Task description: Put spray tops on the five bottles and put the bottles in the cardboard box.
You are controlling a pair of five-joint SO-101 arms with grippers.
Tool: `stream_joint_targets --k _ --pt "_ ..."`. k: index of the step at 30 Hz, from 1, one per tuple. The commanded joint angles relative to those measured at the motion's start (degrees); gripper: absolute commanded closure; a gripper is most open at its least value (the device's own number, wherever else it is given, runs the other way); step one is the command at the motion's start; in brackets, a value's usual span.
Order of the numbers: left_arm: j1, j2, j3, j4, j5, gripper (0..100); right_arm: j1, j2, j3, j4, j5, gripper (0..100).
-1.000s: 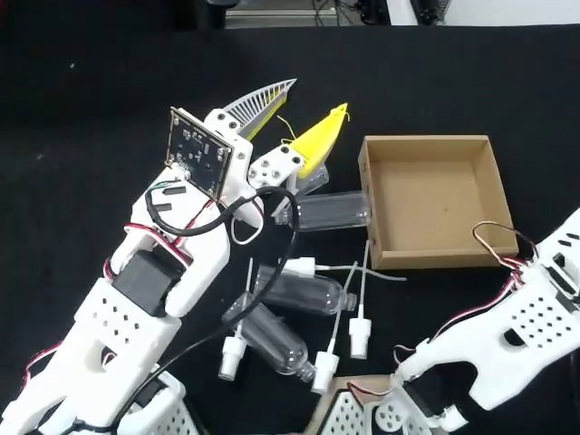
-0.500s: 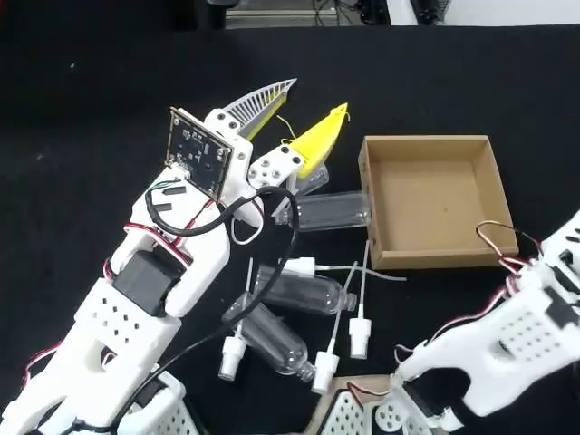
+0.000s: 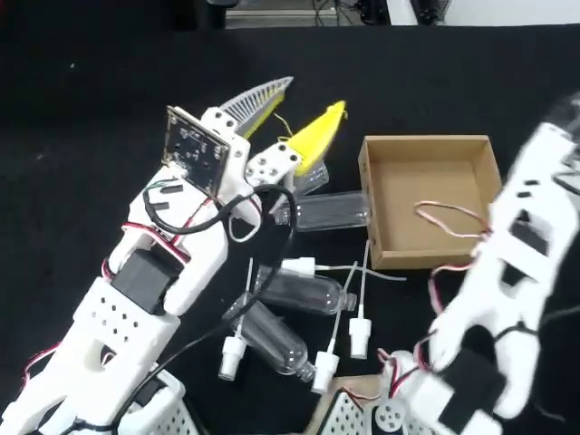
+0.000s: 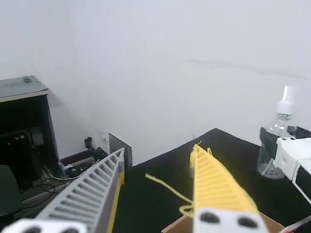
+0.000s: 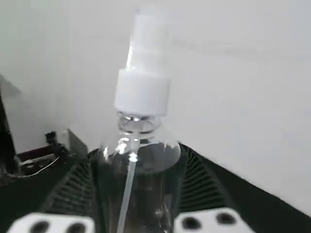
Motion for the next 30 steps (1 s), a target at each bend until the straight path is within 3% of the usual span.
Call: stream_joint_targets --k 1,9,30 --pt "-3.5 -0.4 -1.7 -2.1 -0.2 80 -6.2 -5.0 0.7 2.8 -0.5 98.7" --pt "-3.6 -0.5 -1.6 -2.1 -0.1 80 -11.9 2.9 0.7 1.4 -0.4 98.7" --pt "-3.6 -0.5 -1.7 -2.1 -0.1 80 -10.7 30.5 -1.0 -28.0 -0.1 98.8"
